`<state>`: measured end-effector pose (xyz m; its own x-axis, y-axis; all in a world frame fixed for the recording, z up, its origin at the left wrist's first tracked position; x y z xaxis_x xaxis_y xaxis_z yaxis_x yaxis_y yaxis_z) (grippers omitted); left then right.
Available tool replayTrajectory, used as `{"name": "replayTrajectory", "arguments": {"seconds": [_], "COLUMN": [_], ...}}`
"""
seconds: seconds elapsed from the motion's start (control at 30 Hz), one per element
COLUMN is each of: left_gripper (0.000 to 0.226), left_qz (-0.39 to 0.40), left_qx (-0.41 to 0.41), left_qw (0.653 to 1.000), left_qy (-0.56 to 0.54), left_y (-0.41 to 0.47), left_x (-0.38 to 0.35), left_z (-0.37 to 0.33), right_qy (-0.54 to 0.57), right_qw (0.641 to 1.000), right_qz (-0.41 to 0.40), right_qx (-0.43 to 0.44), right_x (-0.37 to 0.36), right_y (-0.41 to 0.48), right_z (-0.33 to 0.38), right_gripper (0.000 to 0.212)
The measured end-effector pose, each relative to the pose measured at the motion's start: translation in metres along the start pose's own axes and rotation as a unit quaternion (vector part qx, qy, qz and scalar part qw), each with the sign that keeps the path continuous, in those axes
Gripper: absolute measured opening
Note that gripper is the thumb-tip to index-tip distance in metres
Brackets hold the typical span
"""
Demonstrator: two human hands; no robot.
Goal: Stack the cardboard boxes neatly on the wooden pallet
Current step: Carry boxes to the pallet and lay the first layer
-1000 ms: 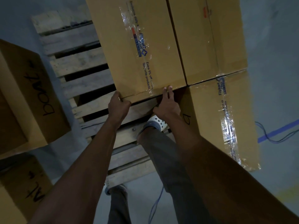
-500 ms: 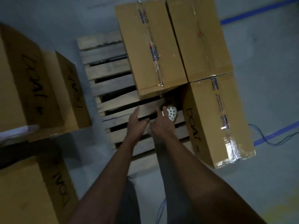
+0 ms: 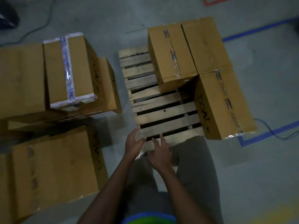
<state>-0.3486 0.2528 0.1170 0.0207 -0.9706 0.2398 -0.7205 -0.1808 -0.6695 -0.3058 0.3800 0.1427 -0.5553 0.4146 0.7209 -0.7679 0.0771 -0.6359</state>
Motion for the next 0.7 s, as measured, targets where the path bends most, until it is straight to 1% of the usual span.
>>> {"name": "replayTrajectory", "arguments": {"seconds": [0.1,0.2,0.37,0.43,0.5,0.57,0.63,0.7], "left_gripper": [0.066,0.068,0.064,0.065,0.069,0.072,0.066,0.062], "left_qz": [-0.008,-0.031,-0.107,-0.144,-0.170,-0.190,-0.209,-0.235], "left_qx": [-0.018,-0.033,-0.047,-0.039,-0.020,-0.002,0.007,0.011], "left_qw": [0.999,0.999,0.992,0.986,0.980,0.974,0.967,0.956], "left_qy": [0.029,0.027,-0.038,-0.069,-0.096,-0.124,-0.148,-0.175], "left_y": [-0.037,-0.077,-0.158,-0.192,-0.222,-0.250,-0.281,-0.305], "left_x": [0.024,0.049,0.092,0.106,0.116,0.126,0.139,0.157], "left_z": [0.017,0.038,0.086,0.112,0.145,0.177,0.200,0.218], "right_qy": [-0.046,-0.087,-0.134,-0.120,-0.104,-0.109,-0.142,-0.191], "right_qw": [0.998,0.994,0.982,0.978,0.975,0.973,0.965,0.949], "right_qz": [-0.014,-0.032,-0.040,-0.056,-0.063,-0.036,0.010,0.039], "right_qx": [0.027,0.051,0.128,0.159,0.185,0.201,0.220,0.249], "right_x": [0.001,0.003,-0.008,-0.023,-0.046,-0.075,-0.105,-0.128], "right_y": [-0.027,-0.049,-0.089,-0.110,-0.136,-0.166,-0.197,-0.219], "right_z": [0.000,0.002,0.014,0.019,0.025,0.030,0.036,0.045], "right_gripper": [0.065,0.064,0.062,0.060,0.059,0.059,0.060,0.063]}}
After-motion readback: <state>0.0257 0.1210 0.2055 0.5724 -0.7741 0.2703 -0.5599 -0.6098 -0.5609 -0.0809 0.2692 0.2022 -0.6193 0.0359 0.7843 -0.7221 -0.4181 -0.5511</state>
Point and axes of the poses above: each hand's wrist, its own y-axis towards the middle knuckle, its own x-axis out of the back of the hand, z = x × y, the point moved 2 cm from there along y, towards the middle knuckle, and after that the axes turned 10 degrees about -y, right-handed, at the moved point
